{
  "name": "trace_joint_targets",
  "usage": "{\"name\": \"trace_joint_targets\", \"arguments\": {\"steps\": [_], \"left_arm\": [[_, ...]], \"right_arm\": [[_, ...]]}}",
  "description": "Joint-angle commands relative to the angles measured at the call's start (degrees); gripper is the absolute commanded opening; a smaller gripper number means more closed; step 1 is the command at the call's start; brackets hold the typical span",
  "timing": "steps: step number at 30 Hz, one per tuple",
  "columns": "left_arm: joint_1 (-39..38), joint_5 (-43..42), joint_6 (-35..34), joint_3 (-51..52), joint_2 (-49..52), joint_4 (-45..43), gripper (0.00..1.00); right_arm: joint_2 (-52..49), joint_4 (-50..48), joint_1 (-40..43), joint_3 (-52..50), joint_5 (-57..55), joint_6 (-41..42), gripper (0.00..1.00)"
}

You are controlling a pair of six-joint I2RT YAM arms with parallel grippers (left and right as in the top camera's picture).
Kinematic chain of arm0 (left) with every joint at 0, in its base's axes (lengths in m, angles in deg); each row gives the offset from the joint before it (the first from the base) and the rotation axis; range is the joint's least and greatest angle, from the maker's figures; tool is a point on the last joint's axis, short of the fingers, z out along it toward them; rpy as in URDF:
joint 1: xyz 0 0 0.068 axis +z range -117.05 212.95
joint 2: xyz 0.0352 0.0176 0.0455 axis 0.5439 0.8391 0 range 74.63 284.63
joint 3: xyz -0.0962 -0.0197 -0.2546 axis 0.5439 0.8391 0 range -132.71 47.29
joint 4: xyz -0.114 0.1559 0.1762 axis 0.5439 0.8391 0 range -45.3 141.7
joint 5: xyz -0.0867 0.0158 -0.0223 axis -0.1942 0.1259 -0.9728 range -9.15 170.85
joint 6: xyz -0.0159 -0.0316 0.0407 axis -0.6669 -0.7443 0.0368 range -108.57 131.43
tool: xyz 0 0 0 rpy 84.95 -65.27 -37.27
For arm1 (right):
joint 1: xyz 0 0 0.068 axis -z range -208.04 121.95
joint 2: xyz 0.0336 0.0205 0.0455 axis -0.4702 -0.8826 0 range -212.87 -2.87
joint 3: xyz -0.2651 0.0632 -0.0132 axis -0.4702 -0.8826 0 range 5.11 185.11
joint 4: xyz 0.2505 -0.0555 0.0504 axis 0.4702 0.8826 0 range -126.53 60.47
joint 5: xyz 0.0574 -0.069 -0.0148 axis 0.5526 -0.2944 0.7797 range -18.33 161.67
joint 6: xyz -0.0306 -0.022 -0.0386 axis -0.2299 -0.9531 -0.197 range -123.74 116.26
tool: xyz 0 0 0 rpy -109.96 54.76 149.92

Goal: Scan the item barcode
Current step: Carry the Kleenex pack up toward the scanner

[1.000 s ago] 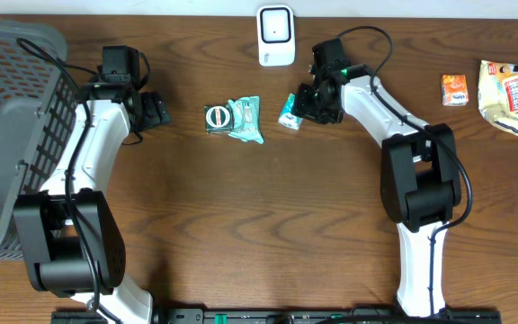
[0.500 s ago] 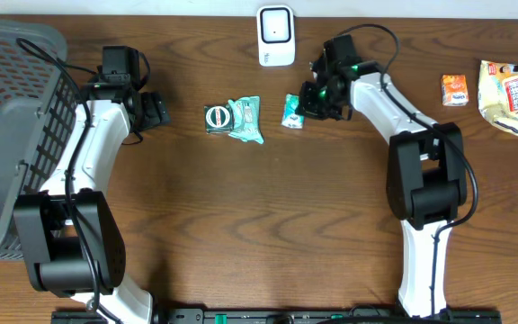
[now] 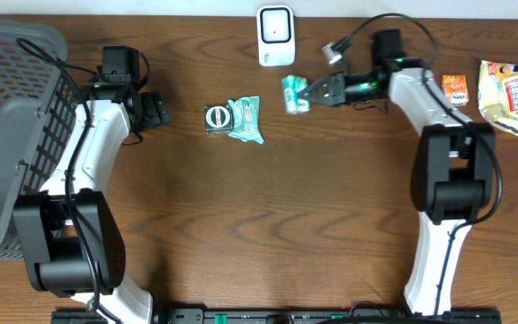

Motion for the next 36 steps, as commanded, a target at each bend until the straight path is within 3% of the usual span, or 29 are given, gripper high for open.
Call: {"name": "trace_joint_targets", "arguments": {"steps": [1, 10, 36], "left_arm": [[0.0, 0.3, 0.8, 0.3, 0.0, 0.0, 0.98], [0.0, 0.3, 0.8, 0.3, 0.0, 0.0, 0.98], [0.0, 0.3, 0.8, 0.3, 0.0, 0.0, 0.98]], "right_arm": [[1.6, -0.3, 2.8, -0.1, 16.5, -6.0, 0.01], [1.6, -0.2, 5.3, -0.1, 17.2, -5.5, 0.01], [1.5, -0.1, 2.3, -0.1, 17.2, -5.6, 0.01]]}}
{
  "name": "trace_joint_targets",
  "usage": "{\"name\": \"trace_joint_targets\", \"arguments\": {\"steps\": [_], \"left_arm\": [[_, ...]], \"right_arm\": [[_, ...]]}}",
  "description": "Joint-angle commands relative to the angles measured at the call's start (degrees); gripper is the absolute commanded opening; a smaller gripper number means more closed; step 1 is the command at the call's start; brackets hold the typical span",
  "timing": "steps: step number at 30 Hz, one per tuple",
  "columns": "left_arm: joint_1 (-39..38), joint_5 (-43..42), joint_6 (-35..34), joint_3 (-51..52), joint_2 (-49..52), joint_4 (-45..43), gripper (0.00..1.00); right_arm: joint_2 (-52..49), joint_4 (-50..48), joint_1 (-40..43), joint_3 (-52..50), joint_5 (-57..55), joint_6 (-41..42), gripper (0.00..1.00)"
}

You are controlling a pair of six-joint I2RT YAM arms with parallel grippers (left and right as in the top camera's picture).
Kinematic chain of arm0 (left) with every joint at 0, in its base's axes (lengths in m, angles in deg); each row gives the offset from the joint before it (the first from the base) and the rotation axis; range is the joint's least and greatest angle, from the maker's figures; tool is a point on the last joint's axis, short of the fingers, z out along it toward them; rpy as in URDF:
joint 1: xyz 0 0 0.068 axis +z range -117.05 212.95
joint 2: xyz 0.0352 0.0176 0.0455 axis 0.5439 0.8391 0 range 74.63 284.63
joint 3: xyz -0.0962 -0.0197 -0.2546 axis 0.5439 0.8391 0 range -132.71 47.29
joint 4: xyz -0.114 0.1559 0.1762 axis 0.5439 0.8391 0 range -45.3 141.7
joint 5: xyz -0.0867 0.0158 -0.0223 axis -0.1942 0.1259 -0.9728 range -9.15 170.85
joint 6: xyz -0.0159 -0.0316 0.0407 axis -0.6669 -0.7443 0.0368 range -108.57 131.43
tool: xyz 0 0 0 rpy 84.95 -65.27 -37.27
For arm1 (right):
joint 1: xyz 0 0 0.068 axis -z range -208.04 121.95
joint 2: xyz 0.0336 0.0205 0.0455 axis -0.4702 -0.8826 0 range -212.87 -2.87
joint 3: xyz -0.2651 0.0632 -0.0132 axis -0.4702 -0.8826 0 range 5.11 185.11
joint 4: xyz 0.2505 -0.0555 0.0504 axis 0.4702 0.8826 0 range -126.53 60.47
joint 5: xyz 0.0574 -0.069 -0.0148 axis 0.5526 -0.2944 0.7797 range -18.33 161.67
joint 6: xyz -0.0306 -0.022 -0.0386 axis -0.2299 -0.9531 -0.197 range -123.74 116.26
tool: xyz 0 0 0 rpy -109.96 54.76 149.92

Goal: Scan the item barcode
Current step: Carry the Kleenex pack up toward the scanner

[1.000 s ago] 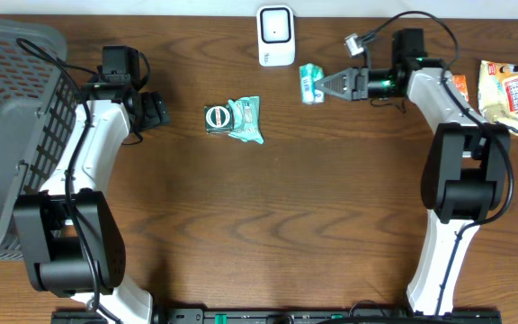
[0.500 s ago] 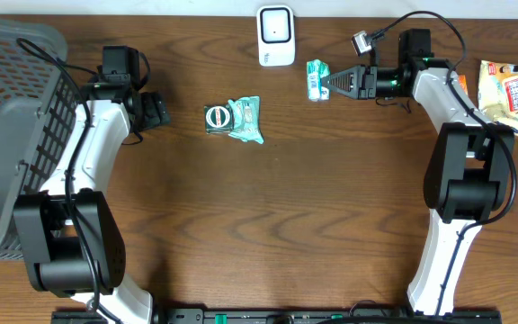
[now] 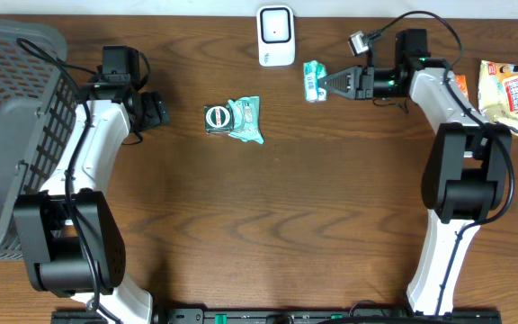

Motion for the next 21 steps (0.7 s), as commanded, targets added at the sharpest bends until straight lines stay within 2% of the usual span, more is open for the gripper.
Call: {"name": "trace_joint_targets", "arguments": {"steps": [1, 7, 9, 10, 11, 16, 21], "left_arm": [[0.0, 0.3, 0.8, 0.3, 0.0, 0.0, 0.98], [0.0, 0.3, 0.8, 0.3, 0.0, 0.0, 0.97], [0.0, 0.3, 0.8, 0.3, 0.0, 0.0, 0.98], [0.0, 0.3, 0.8, 0.3, 0.0, 0.0, 0.98], [0.0, 0.3, 0.8, 0.3, 0.0, 0.0, 0.97], [0.0, 0.3, 0.8, 0.3, 0.0, 0.0, 0.97], [0.0, 0.3, 0.8, 0.3, 0.0, 0.0, 0.98]], "right_arm": [[1.5, 0.0, -1.7, -0.1, 2.0, -1.5, 0.01], [1.5, 0.1, -2.7, -0.1, -3.9, 0.2, 0.01], [1.5, 0.3, -3.6, -0.1, -12.9, 4.3, 0.01], [1.6, 0.7, -4.7, -0.1, -23.6, 8.4, 0.01], [1.6, 0.9, -5.4, -0.1, -28.8, 9.8, 0.01], [3.1, 2.9, -8.8, 2.8, -48.2, 10.0, 0.01], [3.7, 6.3, -13.9, 10.8, -78.2, 9.6, 0.02]]}}
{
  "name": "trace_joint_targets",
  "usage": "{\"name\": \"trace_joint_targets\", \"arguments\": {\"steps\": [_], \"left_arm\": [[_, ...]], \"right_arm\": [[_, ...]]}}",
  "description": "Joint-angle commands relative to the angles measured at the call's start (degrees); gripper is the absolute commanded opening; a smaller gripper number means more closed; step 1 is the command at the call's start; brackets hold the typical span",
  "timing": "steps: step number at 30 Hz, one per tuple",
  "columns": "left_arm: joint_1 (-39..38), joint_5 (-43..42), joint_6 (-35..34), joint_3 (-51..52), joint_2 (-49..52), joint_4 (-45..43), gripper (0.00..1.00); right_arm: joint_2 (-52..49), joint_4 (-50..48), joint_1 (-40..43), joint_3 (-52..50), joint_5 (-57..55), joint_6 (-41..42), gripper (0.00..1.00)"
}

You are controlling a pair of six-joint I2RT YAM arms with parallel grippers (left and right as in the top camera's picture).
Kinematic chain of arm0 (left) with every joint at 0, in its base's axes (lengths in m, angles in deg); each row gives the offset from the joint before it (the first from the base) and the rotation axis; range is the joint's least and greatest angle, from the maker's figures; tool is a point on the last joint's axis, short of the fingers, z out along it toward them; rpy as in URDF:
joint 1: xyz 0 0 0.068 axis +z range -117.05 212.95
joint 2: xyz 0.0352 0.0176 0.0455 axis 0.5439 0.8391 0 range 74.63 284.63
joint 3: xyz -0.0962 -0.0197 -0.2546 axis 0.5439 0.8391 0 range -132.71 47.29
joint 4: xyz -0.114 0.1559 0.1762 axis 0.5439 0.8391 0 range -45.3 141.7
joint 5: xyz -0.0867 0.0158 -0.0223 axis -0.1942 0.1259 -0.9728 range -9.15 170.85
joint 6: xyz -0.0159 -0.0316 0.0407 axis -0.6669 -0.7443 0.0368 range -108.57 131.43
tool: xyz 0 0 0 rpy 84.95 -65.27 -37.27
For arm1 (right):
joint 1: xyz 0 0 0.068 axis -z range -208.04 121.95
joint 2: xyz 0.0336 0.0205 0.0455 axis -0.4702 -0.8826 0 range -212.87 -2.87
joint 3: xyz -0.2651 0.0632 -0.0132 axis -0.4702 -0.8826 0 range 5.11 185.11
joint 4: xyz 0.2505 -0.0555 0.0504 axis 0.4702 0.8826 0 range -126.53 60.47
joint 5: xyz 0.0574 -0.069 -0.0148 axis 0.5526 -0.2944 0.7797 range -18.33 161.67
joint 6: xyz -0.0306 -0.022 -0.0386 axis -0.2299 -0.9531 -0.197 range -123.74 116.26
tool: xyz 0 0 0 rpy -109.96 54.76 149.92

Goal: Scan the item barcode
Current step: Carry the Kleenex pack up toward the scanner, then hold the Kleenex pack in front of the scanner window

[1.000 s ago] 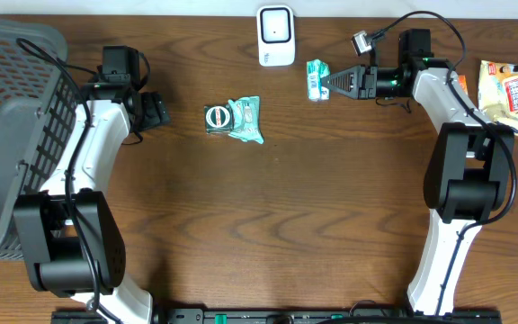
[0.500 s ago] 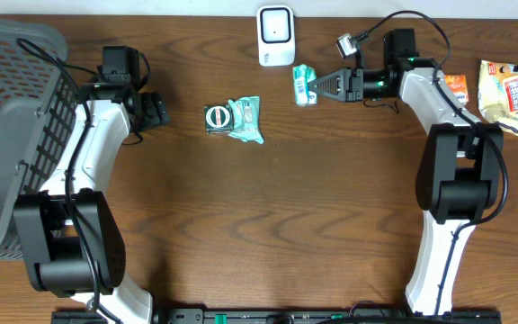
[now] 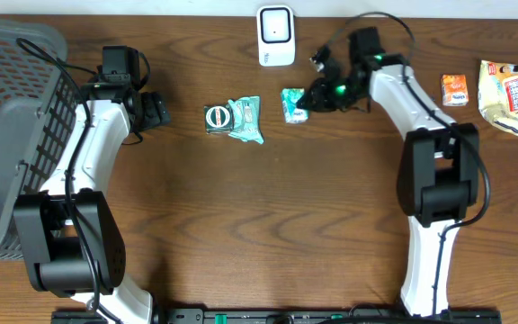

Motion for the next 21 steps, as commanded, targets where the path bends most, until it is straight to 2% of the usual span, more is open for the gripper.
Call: {"name": "trace_joint_targets", "arguments": {"steps": [1, 4, 6, 9, 15, 21], "left_arm": [[0.0, 0.3, 0.8, 0.3, 0.0, 0.0, 0.97], [0.0, 0.3, 0.8, 0.3, 0.0, 0.0, 0.98], [0.0, 0.3, 0.8, 0.3, 0.0, 0.0, 0.98], [0.0, 0.3, 0.8, 0.3, 0.0, 0.0, 0.98], [0.0, 0.3, 0.8, 0.3, 0.0, 0.0, 0.98], [0.0, 0.3, 0.8, 0.3, 0.0, 0.0, 0.97]], "right_arm": [[3.6, -1.0, -4.3, 6.4, -31.6, -1.1, 0.02], [3.6, -6.2, -8.3, 7.4, -45.6, -6.4, 0.01], [3.6, -10.1, -10.4, 7.4, -50.3, -9.2, 0.01], [3.1, -17.8, -12.8, 7.4, -51.1, -17.6, 0.01], [0.9, -36.0, -15.0, 7.3, -51.8, -44.0, 0.01], [-2.3, -43.7, -14.5, 7.3, -52.3, -57.0, 0.01]]}}
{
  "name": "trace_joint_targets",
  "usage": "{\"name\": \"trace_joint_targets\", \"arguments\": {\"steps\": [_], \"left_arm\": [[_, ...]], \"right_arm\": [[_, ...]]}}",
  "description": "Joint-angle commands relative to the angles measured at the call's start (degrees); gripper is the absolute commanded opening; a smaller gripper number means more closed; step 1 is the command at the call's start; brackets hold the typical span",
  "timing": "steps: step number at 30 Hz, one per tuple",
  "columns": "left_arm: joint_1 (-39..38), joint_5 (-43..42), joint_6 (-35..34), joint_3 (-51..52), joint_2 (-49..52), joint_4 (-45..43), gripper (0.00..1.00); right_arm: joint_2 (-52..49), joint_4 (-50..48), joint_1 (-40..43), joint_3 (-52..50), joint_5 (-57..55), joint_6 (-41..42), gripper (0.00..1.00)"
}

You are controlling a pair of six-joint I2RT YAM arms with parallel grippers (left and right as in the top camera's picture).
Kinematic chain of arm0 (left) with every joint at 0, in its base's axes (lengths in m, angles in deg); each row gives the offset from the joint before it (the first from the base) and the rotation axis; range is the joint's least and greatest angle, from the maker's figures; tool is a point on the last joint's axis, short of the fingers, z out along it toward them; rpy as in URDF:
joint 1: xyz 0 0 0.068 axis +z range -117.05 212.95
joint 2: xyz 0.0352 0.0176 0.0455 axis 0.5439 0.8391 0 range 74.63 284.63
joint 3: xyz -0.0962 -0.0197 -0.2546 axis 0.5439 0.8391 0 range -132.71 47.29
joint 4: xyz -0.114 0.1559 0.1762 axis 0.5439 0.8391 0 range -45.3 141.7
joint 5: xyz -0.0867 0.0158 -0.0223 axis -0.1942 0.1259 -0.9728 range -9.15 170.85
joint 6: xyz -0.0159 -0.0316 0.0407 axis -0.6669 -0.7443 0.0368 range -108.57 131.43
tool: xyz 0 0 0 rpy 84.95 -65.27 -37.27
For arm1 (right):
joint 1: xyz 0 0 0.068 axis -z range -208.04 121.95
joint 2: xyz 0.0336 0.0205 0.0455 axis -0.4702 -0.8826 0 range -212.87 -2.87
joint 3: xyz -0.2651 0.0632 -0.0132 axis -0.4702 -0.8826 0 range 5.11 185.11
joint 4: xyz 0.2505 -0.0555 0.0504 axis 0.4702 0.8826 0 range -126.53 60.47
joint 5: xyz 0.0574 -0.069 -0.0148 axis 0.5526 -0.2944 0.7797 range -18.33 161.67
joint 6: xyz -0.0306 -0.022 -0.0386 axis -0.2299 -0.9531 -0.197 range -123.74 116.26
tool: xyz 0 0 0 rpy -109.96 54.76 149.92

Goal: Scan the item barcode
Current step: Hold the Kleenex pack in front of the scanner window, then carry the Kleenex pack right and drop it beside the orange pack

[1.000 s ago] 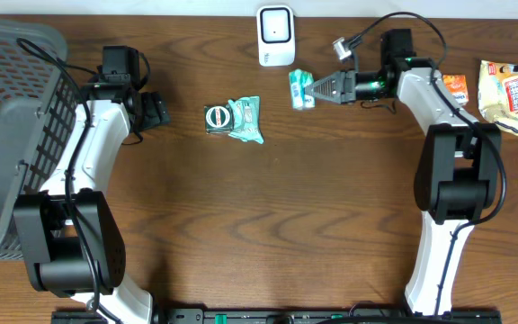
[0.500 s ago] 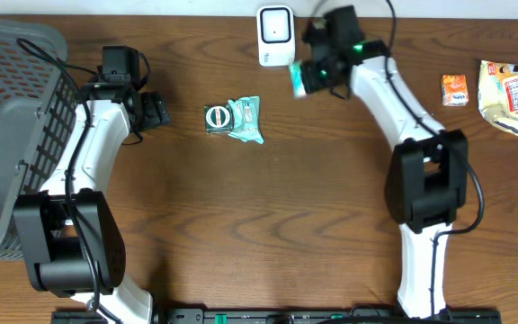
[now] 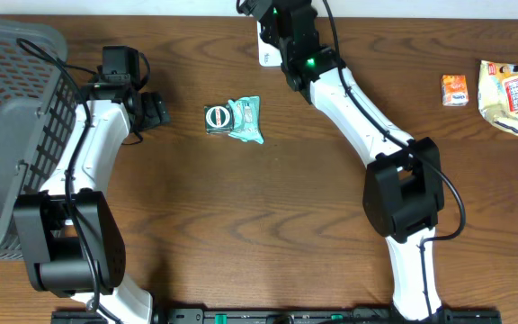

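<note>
The white barcode scanner (image 3: 264, 52) stands at the table's far edge, mostly covered by my right arm. My right gripper (image 3: 257, 9) reaches over it at the top edge of the overhead view, and its jaws are hidden by the wrist. No small green packet shows near it; it is hidden or out of view. A green packet with a round dark label (image 3: 236, 119) lies left of the middle. My left gripper (image 3: 157, 110) rests open and empty to the left of that packet.
A grey mesh basket (image 3: 12, 135) fills the left edge. At the far right lie a small orange carton (image 3: 455, 90) and a yellow snack bag (image 3: 508, 97).
My right gripper was just right of the scanner, shut on a small green packet. It now lies over the scanner at the far edge, and that packet no longer shows. The left arm is unchanged.
My right gripper held a small green packet right of the scanner. Then it was further right with the packet, then back close to the scanner. Now the arm stretches across the scanner and hides it. The labelled packet and the left arm stayed put.
</note>
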Motion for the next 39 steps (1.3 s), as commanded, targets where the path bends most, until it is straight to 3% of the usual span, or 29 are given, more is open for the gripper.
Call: {"name": "trace_joint_targets", "arguments": {"steps": [1, 5, 17, 22, 27, 34, 39], "left_arm": [[0.0, 0.3, 0.8, 0.3, 0.0, 0.0, 0.98], [0.0, 0.3, 0.8, 0.3, 0.0, 0.0, 0.97], [0.0, 0.3, 0.8, 0.3, 0.0, 0.0, 0.98], [0.0, 0.3, 0.8, 0.3, 0.0, 0.0, 0.98], [0.0, 0.3, 0.8, 0.3, 0.0, 0.0, 0.98], [0.0, 0.3, 0.8, 0.3, 0.0, 0.0, 0.98], [0.0, 0.3, 0.8, 0.3, 0.0, 0.0, 0.97]], "right_arm": [[-3.8, -1.6, 0.6, 0.5, -1.9, -13.6, 0.01], [-7.8, -6.2, 0.6, 0.5, -1.7, -18.7, 0.01], [-9.7, -7.6, 0.5, 0.5, -2.9, -17.3, 0.01], [-9.7, -9.3, 0.5, 0.5, -8.5, -17.5, 0.01], [-9.2, -9.3, 0.9, 0.5, -15.5, -23.2, 0.01], [-3.8, 0.1, 6.6, 0.5, -20.0, -12.0, 0.01], [-1.7, 18.0, 15.9, 0.5, -21.9, 9.5, 0.01]]}}
